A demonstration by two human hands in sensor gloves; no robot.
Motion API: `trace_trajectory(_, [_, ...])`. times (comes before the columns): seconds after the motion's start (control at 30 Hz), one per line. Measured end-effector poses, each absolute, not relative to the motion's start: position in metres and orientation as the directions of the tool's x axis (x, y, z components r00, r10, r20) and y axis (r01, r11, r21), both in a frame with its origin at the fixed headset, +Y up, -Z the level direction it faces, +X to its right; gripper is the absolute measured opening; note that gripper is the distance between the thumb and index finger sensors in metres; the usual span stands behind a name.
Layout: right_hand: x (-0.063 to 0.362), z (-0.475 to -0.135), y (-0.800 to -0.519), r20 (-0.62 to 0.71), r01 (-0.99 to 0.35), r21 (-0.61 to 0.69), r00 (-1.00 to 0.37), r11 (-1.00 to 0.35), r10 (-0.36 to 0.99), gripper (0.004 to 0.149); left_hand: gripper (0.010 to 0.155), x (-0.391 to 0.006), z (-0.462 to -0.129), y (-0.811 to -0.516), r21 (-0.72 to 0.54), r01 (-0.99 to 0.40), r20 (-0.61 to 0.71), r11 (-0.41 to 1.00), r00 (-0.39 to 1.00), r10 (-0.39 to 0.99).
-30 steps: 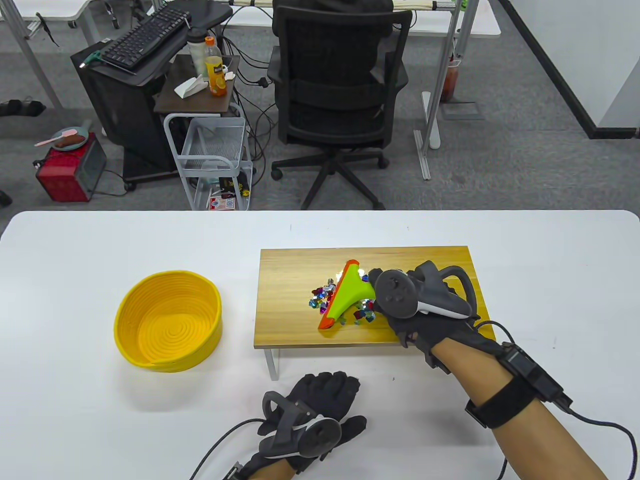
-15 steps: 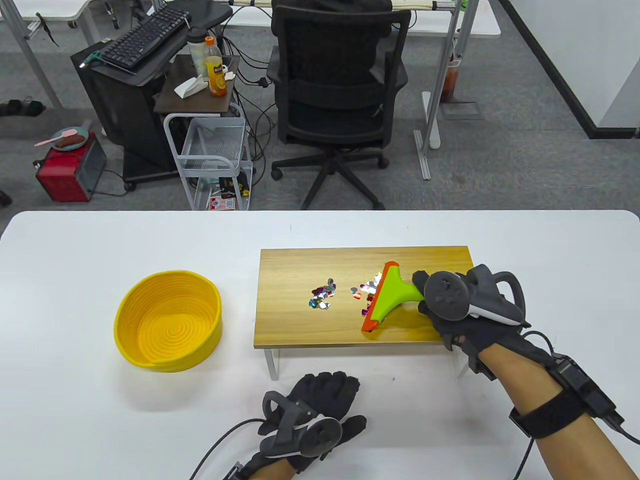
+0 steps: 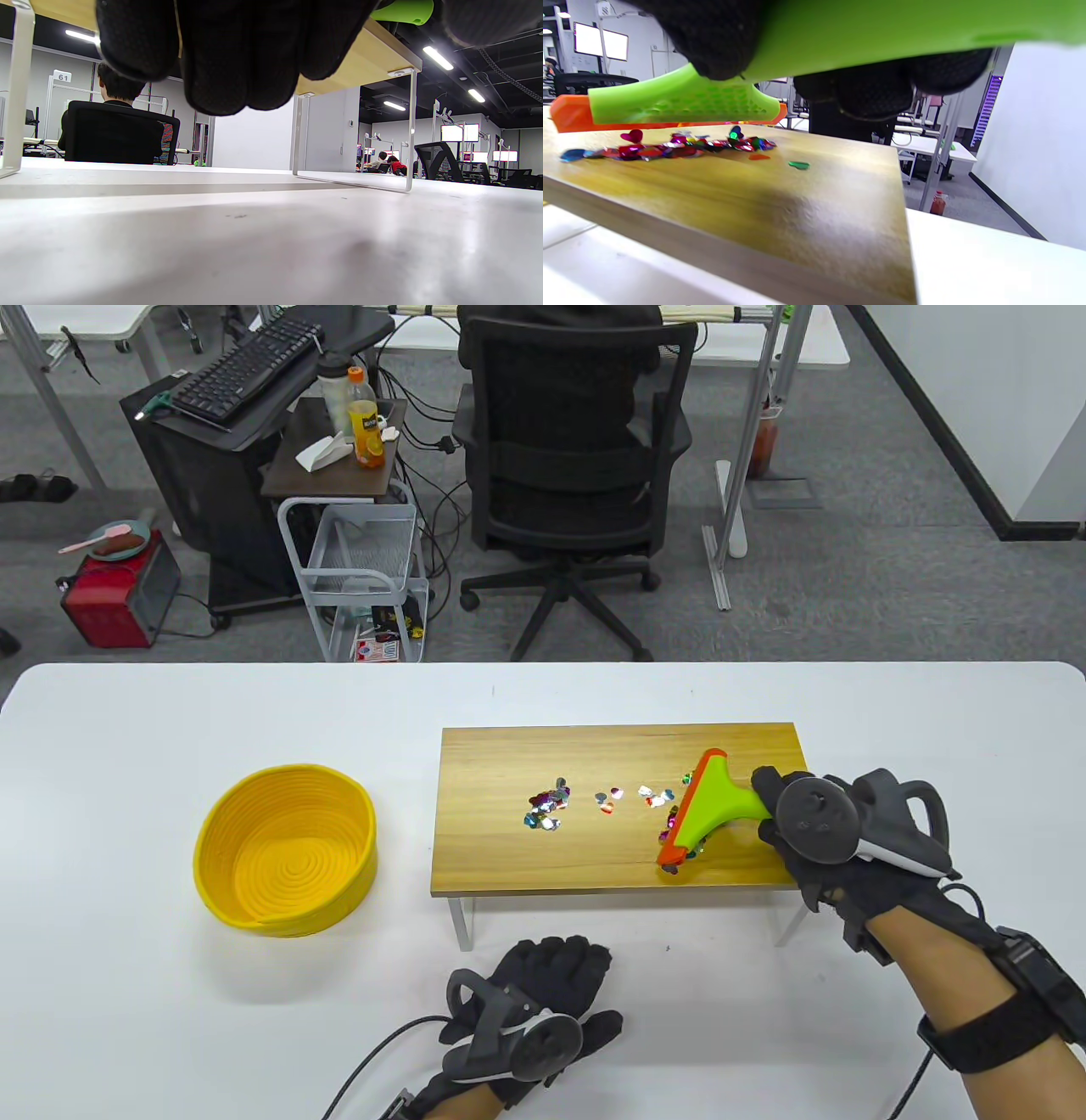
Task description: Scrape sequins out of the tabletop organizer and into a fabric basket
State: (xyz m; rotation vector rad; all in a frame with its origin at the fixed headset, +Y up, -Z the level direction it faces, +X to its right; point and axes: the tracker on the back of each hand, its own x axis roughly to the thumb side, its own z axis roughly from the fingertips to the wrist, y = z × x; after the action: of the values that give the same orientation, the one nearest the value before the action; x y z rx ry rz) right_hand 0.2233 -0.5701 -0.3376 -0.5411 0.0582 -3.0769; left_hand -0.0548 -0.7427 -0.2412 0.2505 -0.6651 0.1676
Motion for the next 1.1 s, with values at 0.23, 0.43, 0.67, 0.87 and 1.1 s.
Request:
trace_trajectory(0.23, [0.175,-0.34,-0.564,0.419,0.005,-0.06,-0.907,-0.998,-0.029,0.062,0.074,-0.054,-0.241,-0.743,0.177,-0.233,0.628,0.956,0.775,0.073])
trace_trajectory(0.43, [0.127,-0.349,-0.564,0.468,0.029,-0.053,-0.882,-0.998,-0.05,0.062,0.074,-0.054,-0.24,-0.743,0.179,-0.236,0.628,0.955,0.775,0.074])
trace_trajectory(0.67, [0.084,-0.358,-0.57,0.494,0.064,-0.047,-0.866,-0.997,-0.079,0.062,0.074,-0.055,-0.241,-0.742,0.181,-0.241,0.625,0.953,0.777,0.077])
trace_trajectory(0.87, [0.067,-0.362,-0.577,0.508,0.089,-0.041,-0.856,-0.995,-0.097,0.061,0.074,-0.056,-0.24,-0.742,0.184,-0.243,0.624,0.953,0.778,0.078])
trace_trajectory(1.1, [0.072,-0.364,-0.579,0.508,0.092,-0.027,-0.856,-0.995,-0.093,0.061,0.074,-0.056,-0.241,-0.743,0.18,-0.239,0.621,0.954,0.78,0.078])
